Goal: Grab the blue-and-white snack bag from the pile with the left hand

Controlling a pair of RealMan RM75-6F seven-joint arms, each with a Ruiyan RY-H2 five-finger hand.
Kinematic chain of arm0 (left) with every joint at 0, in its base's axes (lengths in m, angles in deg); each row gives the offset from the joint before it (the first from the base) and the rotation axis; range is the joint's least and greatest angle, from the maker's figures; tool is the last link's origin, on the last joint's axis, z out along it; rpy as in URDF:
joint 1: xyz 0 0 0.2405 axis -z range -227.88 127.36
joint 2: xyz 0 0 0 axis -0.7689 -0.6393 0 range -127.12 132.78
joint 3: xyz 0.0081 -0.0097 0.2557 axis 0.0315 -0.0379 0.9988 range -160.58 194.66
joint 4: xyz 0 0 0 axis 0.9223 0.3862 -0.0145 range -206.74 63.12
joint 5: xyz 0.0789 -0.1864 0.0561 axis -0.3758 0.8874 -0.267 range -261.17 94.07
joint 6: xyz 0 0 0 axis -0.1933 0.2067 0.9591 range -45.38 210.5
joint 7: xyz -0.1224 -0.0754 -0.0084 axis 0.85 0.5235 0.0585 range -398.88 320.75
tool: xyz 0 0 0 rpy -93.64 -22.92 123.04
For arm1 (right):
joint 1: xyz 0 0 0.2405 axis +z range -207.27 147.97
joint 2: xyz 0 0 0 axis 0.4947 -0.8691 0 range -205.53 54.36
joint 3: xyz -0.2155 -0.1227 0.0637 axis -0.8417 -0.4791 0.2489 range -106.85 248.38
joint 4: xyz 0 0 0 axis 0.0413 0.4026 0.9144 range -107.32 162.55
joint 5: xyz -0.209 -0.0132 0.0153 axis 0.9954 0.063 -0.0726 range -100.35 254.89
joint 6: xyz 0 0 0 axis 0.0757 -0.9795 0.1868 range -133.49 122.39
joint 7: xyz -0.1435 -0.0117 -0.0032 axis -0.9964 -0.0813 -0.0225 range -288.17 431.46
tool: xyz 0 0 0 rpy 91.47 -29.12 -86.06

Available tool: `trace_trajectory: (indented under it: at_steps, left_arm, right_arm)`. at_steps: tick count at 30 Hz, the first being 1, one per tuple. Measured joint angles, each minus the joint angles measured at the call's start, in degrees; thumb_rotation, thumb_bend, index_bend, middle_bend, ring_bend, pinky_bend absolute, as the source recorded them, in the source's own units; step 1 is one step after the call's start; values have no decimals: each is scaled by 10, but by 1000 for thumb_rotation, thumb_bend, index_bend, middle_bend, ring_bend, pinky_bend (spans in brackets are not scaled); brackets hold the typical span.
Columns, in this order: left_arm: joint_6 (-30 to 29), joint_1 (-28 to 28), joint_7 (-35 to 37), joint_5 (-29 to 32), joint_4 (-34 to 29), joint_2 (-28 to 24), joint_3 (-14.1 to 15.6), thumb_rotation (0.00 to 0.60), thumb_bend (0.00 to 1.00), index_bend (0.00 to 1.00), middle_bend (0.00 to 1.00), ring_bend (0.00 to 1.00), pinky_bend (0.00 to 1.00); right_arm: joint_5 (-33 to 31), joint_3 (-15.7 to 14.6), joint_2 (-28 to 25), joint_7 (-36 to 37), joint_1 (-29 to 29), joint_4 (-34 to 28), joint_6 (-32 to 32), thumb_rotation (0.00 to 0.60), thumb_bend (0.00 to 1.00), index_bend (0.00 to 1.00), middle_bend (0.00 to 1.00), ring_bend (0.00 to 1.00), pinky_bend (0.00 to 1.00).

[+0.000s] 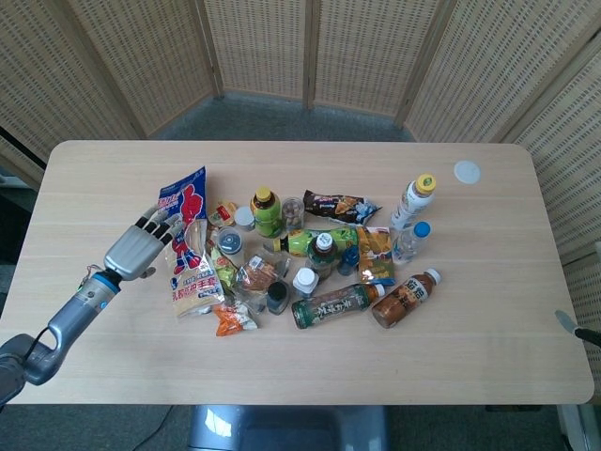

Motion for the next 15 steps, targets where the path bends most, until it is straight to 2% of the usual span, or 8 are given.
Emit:
trace_trajectory:
  at_steps: [10,15]
  left_arm:
    - [37,43,-25,9,12,31,-4,600,130,0,0,0,0]
    - [81,63,-41,17,6,34,-1,600,129,0,0,0,0]
  right_arm:
    - [-6,3,-15,6,-13,-5,-11,507,26,0,0,0,0]
    - [-7,3,-19,9,-19,-7,-17,509,25,0,0,0,0]
